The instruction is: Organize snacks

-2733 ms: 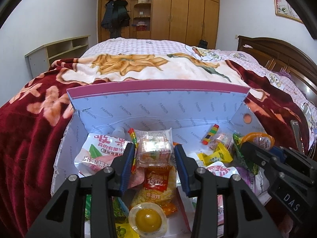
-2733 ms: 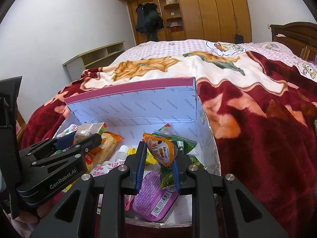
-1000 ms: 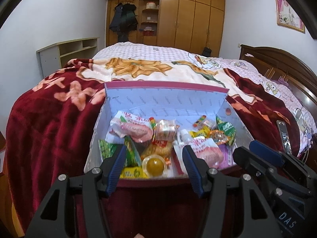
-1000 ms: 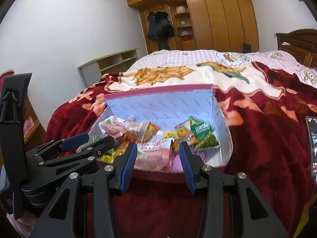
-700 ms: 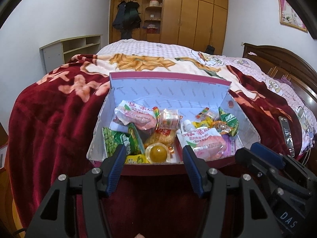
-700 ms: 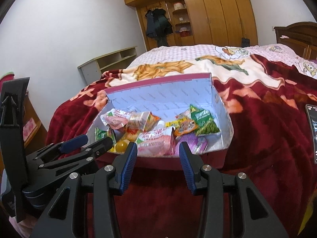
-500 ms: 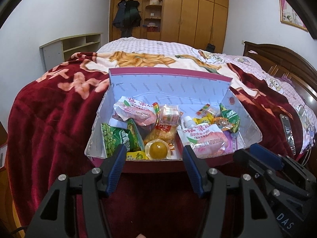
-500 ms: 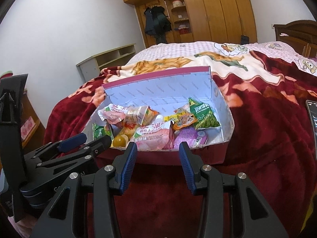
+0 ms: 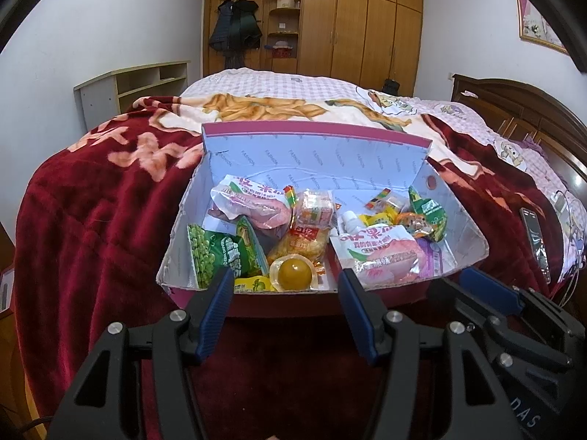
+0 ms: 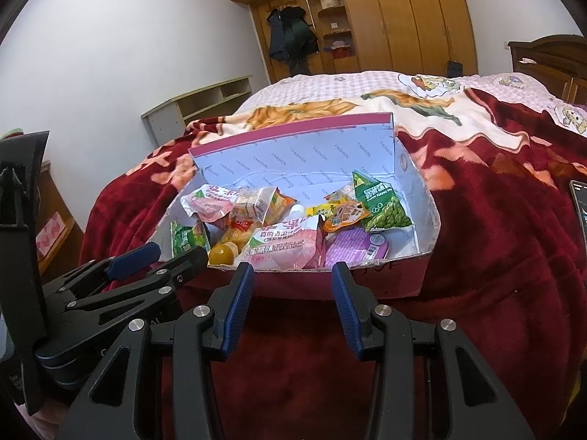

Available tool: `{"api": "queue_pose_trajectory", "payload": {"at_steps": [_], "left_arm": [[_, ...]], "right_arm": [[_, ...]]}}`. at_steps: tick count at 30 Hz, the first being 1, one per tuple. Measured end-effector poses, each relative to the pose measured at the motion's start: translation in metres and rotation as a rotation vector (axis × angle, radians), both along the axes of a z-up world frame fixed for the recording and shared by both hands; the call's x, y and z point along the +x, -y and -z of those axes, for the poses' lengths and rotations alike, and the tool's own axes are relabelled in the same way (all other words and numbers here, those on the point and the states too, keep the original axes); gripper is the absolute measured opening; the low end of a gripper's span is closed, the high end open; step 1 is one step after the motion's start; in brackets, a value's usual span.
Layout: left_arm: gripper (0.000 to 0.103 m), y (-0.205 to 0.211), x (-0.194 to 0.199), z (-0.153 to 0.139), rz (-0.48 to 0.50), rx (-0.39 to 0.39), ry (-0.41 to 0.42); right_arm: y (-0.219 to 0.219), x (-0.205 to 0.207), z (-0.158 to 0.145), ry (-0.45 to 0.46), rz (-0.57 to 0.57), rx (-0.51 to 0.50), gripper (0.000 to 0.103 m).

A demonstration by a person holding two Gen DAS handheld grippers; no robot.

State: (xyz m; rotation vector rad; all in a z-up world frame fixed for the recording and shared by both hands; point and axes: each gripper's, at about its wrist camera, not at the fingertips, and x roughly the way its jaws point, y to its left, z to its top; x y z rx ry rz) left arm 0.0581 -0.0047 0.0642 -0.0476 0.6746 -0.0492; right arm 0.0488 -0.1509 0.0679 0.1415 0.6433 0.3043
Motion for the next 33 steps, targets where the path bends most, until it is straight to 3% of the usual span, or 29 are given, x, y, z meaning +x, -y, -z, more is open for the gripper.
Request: {"api": "queue_pose_trajectory", "payload": {"at_steps": [33], "left_arm": [[0.062, -0.0049, -0.0012, 0.0004, -0.018, 0.018, -0.012]], "right_arm": [[-0.0009, 0.0002, 0.0007, -0.004, -0.001, 0.001, 0.045]]}}
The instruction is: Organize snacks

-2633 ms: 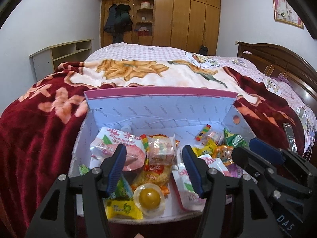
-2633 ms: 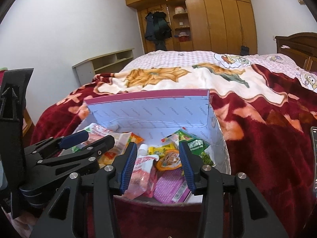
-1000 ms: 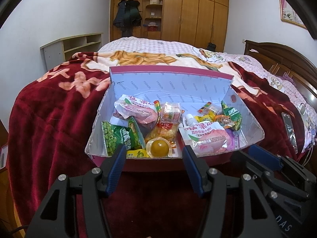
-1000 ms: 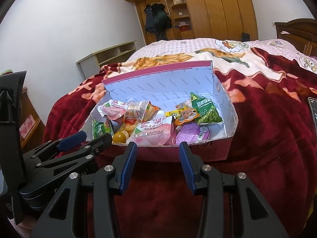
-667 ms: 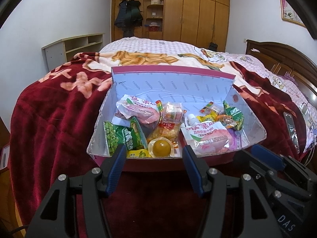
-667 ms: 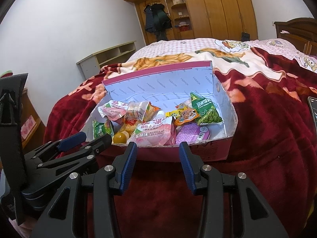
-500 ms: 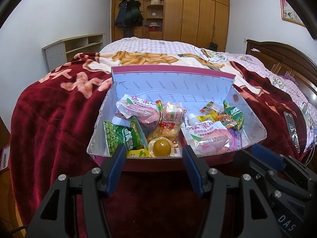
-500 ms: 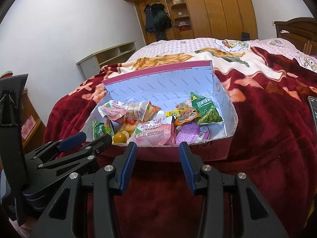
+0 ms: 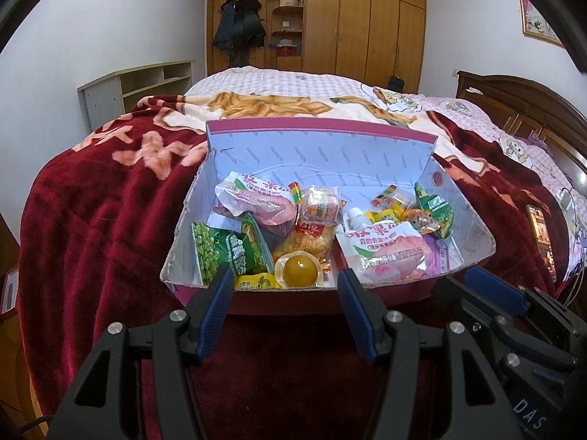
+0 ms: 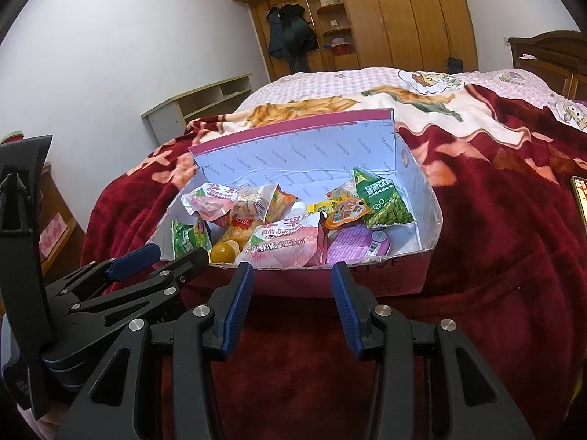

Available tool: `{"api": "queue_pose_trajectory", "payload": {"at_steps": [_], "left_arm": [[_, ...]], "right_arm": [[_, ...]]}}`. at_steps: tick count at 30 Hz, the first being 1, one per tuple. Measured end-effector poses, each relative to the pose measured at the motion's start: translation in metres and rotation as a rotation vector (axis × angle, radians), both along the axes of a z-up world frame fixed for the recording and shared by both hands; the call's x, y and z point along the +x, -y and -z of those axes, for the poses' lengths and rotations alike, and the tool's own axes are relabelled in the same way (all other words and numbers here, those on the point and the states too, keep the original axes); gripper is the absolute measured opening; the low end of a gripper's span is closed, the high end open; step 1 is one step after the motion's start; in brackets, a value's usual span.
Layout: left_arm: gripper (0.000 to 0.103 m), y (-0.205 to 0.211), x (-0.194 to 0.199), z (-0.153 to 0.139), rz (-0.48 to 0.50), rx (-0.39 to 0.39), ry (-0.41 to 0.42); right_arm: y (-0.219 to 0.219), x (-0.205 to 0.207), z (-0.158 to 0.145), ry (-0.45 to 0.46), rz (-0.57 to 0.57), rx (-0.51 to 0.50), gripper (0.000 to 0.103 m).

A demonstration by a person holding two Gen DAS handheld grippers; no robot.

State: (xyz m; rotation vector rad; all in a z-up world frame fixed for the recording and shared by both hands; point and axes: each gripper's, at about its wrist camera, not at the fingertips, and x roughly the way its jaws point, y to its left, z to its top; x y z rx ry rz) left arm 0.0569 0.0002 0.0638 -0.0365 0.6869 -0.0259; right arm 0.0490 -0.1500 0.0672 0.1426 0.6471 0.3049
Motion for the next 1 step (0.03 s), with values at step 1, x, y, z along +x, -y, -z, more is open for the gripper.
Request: {"api": "queue_pose_trajectory", "payload": {"at_steps": [1], "left_arm": [[0.062, 0.0023, -0.0001, 0.0000, -0.001, 0.001, -0.002]], "right_arm": [[-0.0004, -0.0004, 0.0001, 0.000, 0.000, 0.000, 0.045]]}}
